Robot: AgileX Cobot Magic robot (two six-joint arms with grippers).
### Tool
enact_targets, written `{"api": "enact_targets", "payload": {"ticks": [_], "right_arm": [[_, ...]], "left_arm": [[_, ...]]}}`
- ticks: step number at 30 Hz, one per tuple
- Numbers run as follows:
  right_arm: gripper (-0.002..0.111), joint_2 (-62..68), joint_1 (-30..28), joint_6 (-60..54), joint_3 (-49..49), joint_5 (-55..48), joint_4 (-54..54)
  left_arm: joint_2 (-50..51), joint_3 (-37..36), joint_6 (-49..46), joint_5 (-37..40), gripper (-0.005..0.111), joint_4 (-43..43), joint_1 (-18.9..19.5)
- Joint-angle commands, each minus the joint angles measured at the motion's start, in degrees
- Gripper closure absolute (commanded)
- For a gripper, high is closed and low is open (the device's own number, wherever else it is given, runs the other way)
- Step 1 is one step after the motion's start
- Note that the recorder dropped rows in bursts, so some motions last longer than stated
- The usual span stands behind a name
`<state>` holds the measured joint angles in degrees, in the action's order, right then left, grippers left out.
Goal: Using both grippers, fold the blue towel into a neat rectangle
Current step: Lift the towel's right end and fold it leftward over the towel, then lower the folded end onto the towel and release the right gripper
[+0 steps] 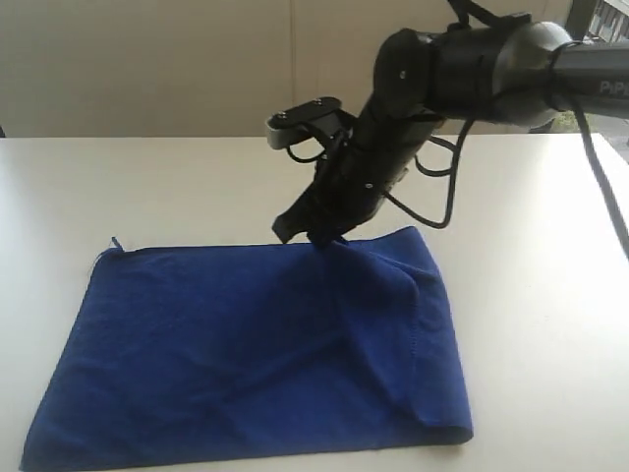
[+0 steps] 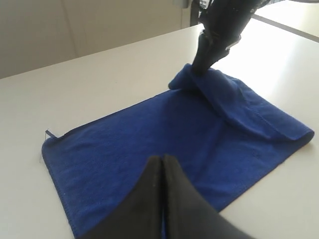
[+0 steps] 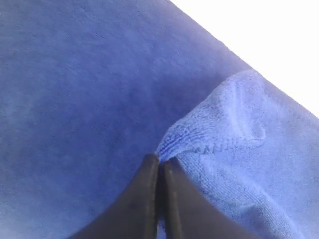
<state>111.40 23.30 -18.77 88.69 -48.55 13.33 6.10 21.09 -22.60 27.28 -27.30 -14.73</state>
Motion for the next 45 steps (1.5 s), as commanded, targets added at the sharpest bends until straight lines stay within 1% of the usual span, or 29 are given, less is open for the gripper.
{"api": "enact_targets", "payload": {"ticks": [1, 8, 9, 17, 22, 26, 27, 29, 30, 33, 34, 35, 38, 39, 45], "right_arm": [[0.108, 1.4, 4.4, 1.5, 4.6, 0.1, 0.3], [0.108, 7.6, 9.9, 4.1, 12.7, -0.3, 0.3], [0.108, 9.3, 11.2, 5.0, 15.3, -0.4, 0.3], [0.108, 15.1, 15.8, 5.9, 26.6, -0.8, 1.5], [0.108, 19.3, 16.7, 6.2, 33.1, -1.6, 4.6], [0.107, 21.0, 16.9, 5.8, 33.9, -0.6, 4.9], [0.104, 21.1, 16.9, 5.7, 33.9, -0.6, 4.9], [0.092, 21.3, 16.9, 5.7, 33.9, -0.6, 4.9], [0.080, 21.4, 16.9, 5.7, 33.9, -0.5, 5.1], [0.052, 21.3, 16.9, 5.7, 33.9, 0.9, 5.2], [0.047, 21.3, 16.9, 5.7, 34.0, 1.2, 5.2], [0.044, 21.2, 16.9, 5.7, 34.1, 1.3, 5.2], [0.046, 20.5, 16.7, 5.1, 34.1, 0.3, 3.4], [0.049, 19.9, 16.3, 5.1, 34.1, -0.9, 0.8], [0.077, 17.6, 14.1, 10.0, 34.1, -14.0, -19.2]], "left_arm": [[-0.5, -0.4, 0.3, -0.2, 0.107, -1.4, -0.4], [-0.5, -0.4, 0.3, -0.2, 0.107, -1.8, -0.4], [-0.5, -0.4, 0.3, -0.2, 0.107, -1.9, -0.4], [-0.5, -0.4, 0.4, -0.2, 0.107, -2.3, -0.4], [-0.5, -0.4, 0.6, -0.2, 0.107, -2.3, -0.4], [-0.5, -0.4, 0.6, -0.8, 0.107, -2.3, -0.4], [-0.5, -0.4, 0.6, -0.8, 0.107, -2.3, -0.4], [-0.5, -0.4, 0.6, -0.8, 0.107, -2.3, -0.4], [-0.5, -0.4, 0.6, -0.8, 0.107, -2.3, -0.4], [-0.5, -0.4, 0.6, -0.8, 0.107, -2.3, -0.4], [-0.5, -0.4, 0.6, -0.8, 0.107, -2.3, -0.4], [-0.5, -0.4, 0.6, -0.8, 0.107, -2.3, -0.4], [-0.5, -0.4, 0.6, -0.9, 0.107, -2.3, -0.4], [-0.5, -0.4, 0.6, -0.9, 0.107, -2.3, -0.4], [-0.5, -0.4, 0.5, -1.0, 0.107, -1.8, -0.4]]}}
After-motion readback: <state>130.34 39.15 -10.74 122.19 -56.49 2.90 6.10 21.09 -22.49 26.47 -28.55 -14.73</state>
